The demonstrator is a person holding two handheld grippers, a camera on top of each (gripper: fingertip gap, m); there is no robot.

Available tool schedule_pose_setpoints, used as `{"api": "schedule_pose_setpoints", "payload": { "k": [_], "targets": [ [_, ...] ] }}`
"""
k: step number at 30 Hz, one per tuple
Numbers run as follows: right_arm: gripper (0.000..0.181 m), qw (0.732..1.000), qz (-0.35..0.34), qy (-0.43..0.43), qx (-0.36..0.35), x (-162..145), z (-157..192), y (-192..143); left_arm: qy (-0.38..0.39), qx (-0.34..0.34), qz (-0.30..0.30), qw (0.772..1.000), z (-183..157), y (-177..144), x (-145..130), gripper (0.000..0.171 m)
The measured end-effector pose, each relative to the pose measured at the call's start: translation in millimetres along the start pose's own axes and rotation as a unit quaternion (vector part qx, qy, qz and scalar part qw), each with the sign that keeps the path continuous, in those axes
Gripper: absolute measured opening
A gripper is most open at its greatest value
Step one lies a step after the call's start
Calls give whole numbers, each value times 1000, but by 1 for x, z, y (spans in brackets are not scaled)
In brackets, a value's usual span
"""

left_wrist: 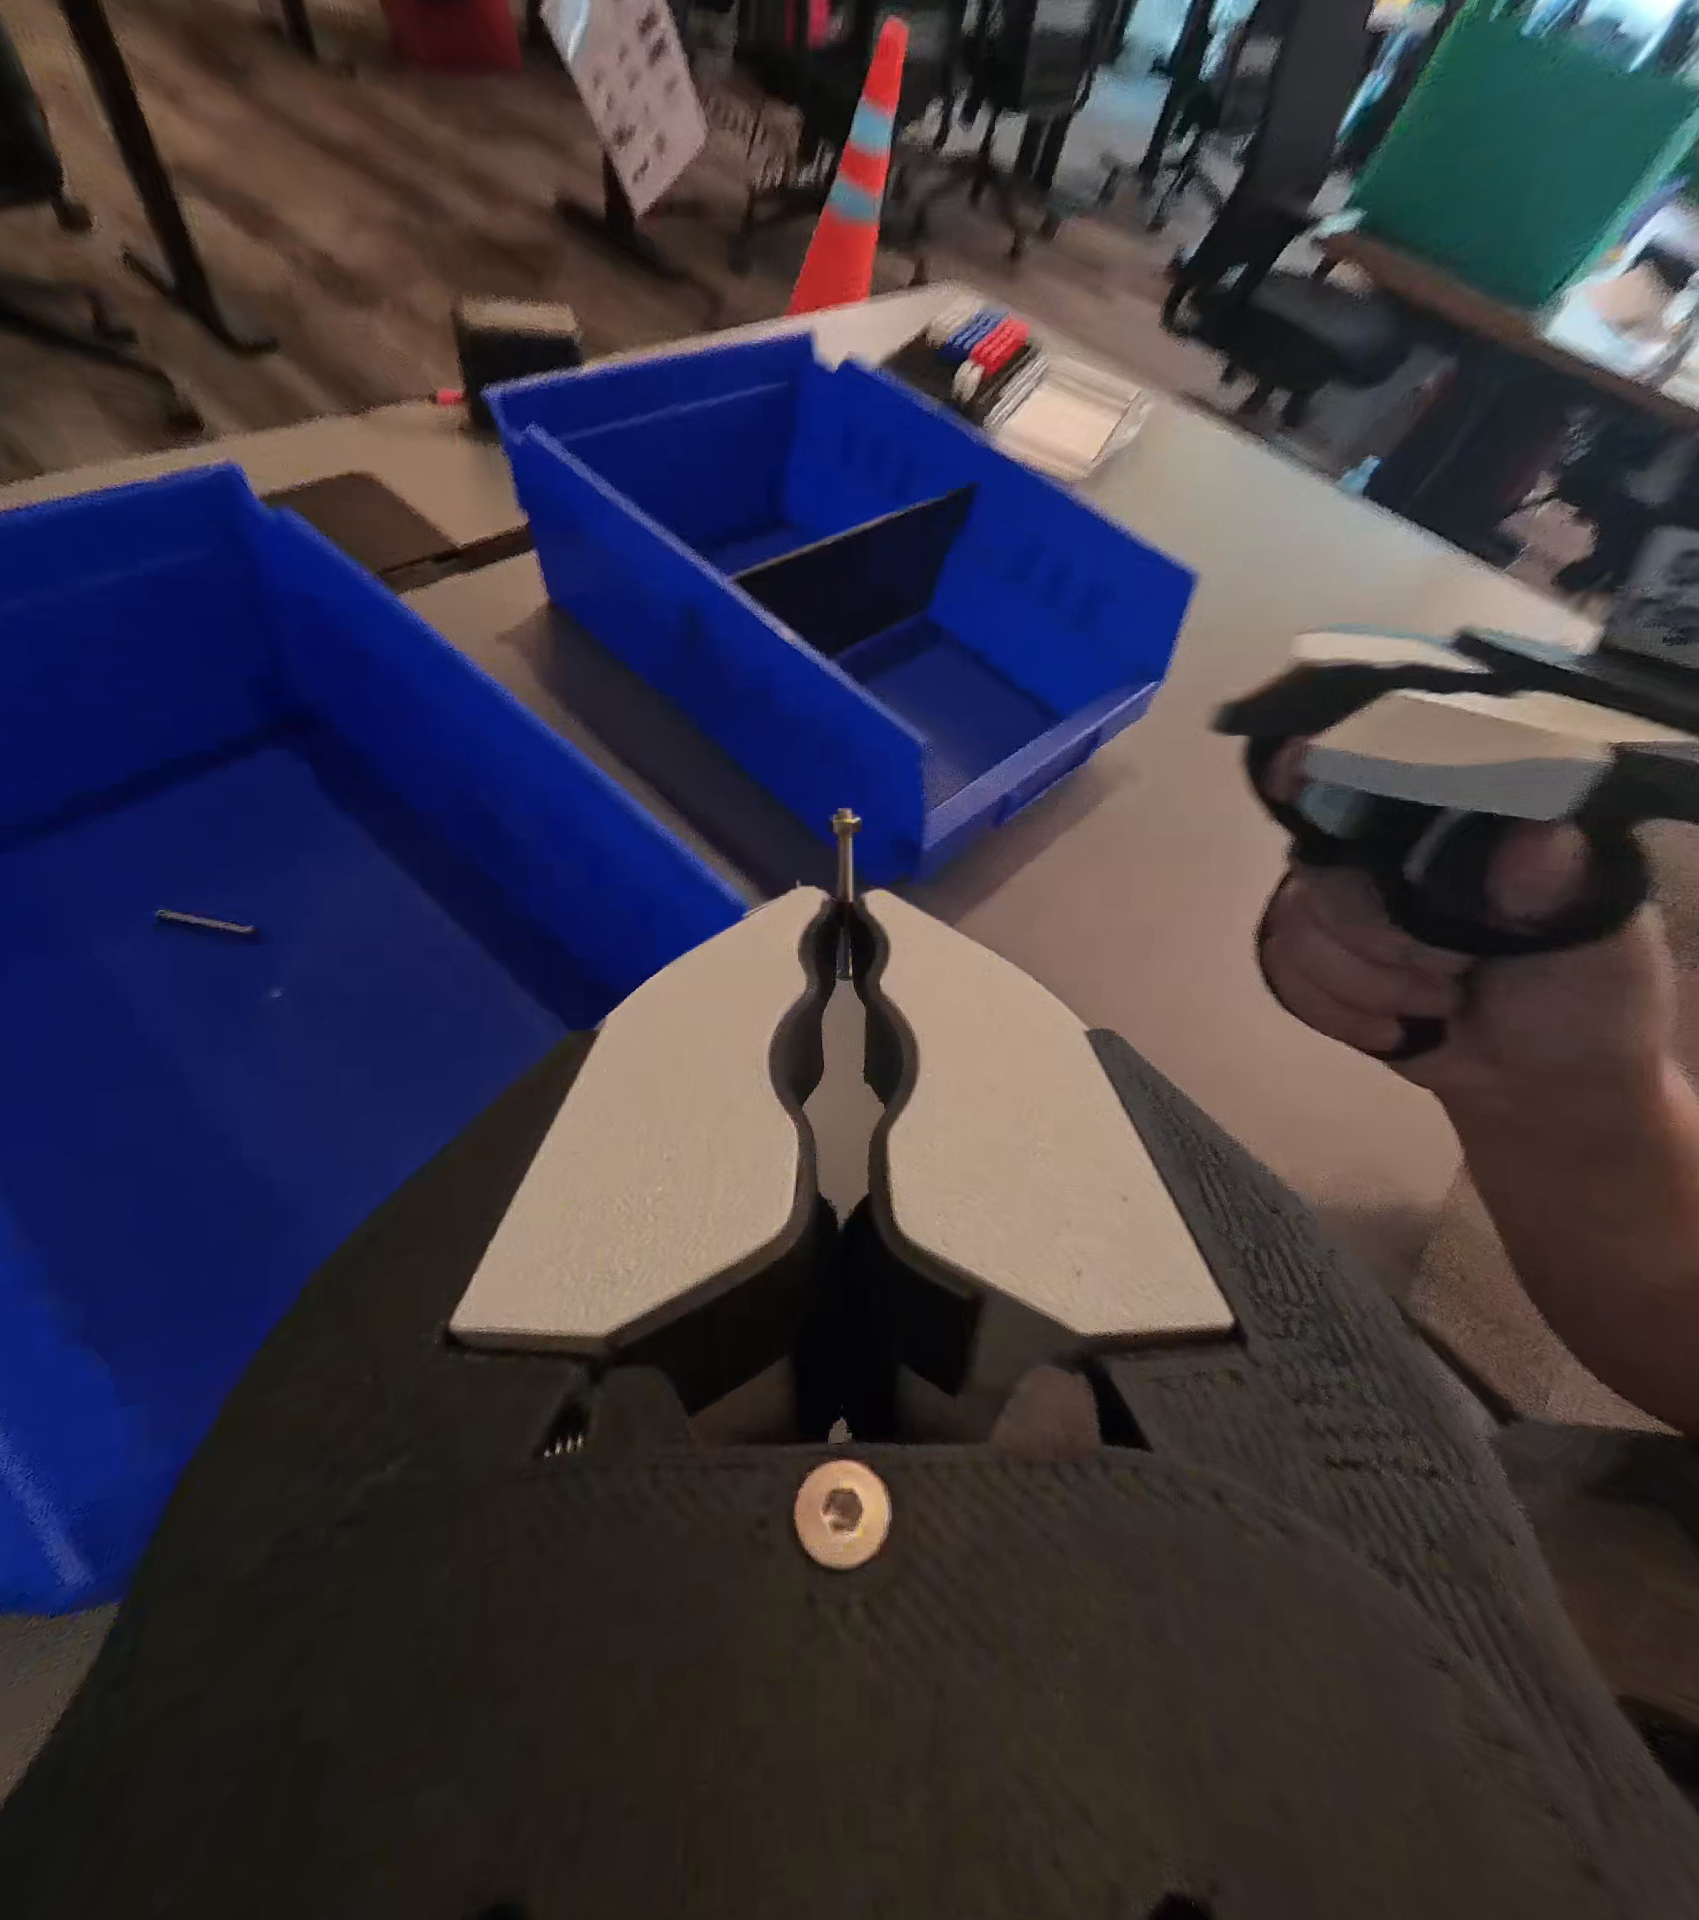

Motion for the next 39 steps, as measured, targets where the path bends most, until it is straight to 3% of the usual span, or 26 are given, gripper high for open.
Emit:
{"api": "schedule_pose_setpoints", "payload": {
  "k": [11,32,39],
  "targets": [
    [18,998,26,-46,22,-3,51,43,78,-38,-143,986,-45,-25,-21,2],
    [5,997,18,-69,43,-12,73,62,83,-44,-172,981,-44,-40,-34,2],
    [5,986,40,-33,158,-7,65,62,73,-88,-177,978,-49,-45,-34,2]
  ]
}}
Point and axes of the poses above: each gripper's, where its closed fingertips meet, y out along the fingers, x out of its top, z = x × y across the jaws, the point moved 9 cm from there along -y, back along the fingers, and after that the axes turned 13 degrees about -x, right-handed, at the moved point
